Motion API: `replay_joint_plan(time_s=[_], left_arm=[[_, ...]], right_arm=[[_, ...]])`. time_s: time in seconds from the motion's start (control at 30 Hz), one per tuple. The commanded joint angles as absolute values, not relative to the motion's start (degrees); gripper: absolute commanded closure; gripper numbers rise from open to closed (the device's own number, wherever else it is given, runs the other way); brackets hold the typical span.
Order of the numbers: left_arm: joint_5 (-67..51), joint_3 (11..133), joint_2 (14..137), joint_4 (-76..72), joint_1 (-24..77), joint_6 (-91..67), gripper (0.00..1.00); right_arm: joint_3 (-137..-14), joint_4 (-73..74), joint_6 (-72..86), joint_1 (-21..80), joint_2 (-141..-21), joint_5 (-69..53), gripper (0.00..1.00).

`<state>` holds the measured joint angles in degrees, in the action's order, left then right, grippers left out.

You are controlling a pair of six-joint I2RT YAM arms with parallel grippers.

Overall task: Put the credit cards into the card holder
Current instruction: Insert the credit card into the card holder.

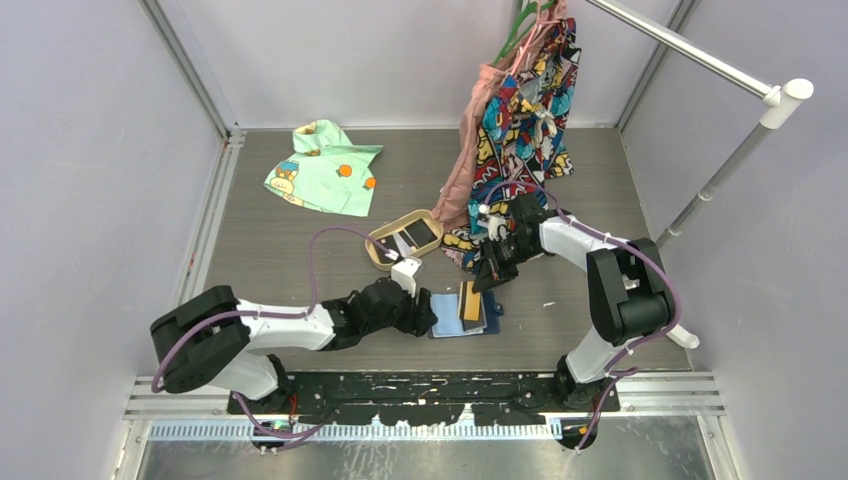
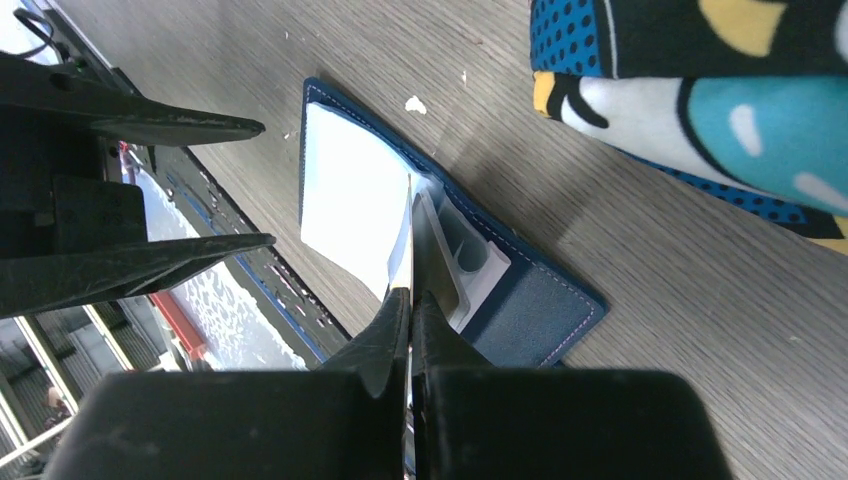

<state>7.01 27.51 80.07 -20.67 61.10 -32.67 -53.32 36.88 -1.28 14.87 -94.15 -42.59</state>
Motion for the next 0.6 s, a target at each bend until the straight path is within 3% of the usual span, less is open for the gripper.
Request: replay_joint_plan(time_s=[0.0, 0.3, 0.57], left_arm=[[4.26, 30.58, 82.75, -20.81, 58.07, -41.21, 0.43], [-1.38, 32.28, 88.8, -19.51, 53.38, -48.8, 0.43], [-6.9, 37.18, 95.55, -17.95, 51.65, -49.31, 0.56]], right_arm=[[-53.39, 34.1, 1.48, 14.6, -94.59, -41.58, 0.99], [-53.35, 34.01, 1.49, 14.51, -94.74, -41.75, 0.99], [-53.53, 34.15, 1.41, 14.57, -95.11, -41.94, 0.99]])
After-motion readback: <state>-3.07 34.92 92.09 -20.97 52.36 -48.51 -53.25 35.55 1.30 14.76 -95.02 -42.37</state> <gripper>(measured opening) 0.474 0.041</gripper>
